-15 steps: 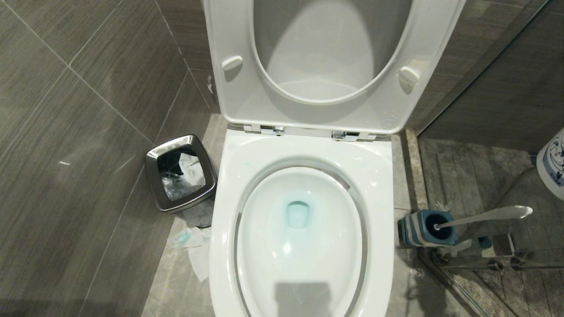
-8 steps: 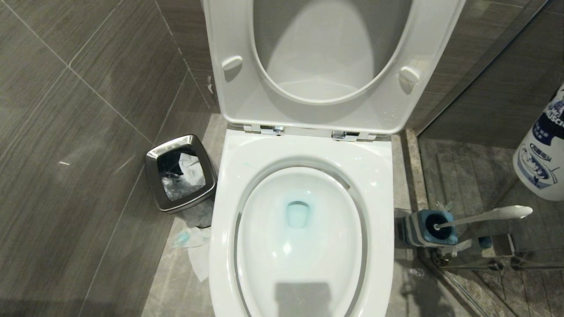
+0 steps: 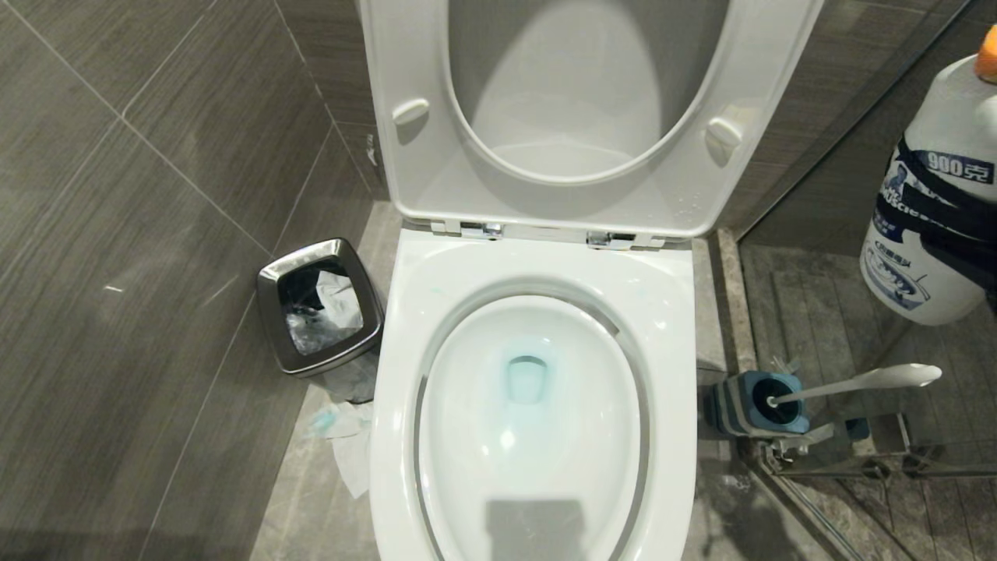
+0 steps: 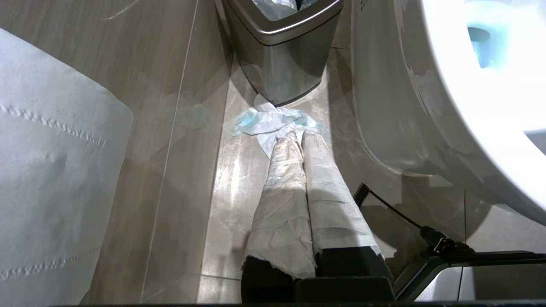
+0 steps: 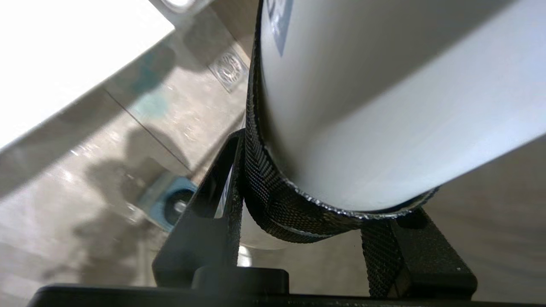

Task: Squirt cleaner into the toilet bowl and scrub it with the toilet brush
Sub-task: Pour in the cleaning agent

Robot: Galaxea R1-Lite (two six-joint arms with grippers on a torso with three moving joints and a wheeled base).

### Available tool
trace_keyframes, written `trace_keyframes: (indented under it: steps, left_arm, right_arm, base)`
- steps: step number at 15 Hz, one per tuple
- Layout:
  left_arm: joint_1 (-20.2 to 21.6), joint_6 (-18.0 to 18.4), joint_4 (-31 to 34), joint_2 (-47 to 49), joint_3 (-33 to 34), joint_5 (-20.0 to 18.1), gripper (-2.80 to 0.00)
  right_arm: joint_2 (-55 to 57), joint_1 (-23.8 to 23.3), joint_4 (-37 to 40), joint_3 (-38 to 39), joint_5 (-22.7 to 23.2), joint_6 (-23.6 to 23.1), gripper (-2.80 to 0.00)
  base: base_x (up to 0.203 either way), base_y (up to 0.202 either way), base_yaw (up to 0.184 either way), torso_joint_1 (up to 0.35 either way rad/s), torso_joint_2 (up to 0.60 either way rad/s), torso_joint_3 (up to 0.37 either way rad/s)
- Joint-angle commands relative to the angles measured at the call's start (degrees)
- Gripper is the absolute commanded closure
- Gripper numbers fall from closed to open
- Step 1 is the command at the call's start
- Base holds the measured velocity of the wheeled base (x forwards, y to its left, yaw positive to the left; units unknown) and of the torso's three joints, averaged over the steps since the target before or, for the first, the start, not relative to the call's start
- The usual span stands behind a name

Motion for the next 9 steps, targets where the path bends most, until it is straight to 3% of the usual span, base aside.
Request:
trace_keyframes:
  steps: [1, 4, 9]
  left_arm:
    - [-0.02, 0.08, 0.01, 0.00, -0.01, 0.02, 0.00]
    - [0.05, 0.02, 0.01, 0.00, -0.01, 0.02, 0.00]
    - [0.06, 0.02, 0.01, 0.00, -0.01, 0.02, 0.00]
  right_arm:
    - [2.86, 2.51, -0.01, -1.05, -2.11, -2.12, 0.00]
    - [4.26, 5.27, -0.01, -2.08, -3.35, -5.86, 0.00]
    - [8.43, 12.85, 0.07, -4.62, -9.69, -9.31, 0.00]
  base:
    - [0.000, 0.000, 0.000, 0.000, 0.00, 0.000]
    - [0.000, 0.000, 0.000, 0.000, 0.00, 0.000]
    - [0.000, 0.000, 0.000, 0.000, 0.00, 0.000]
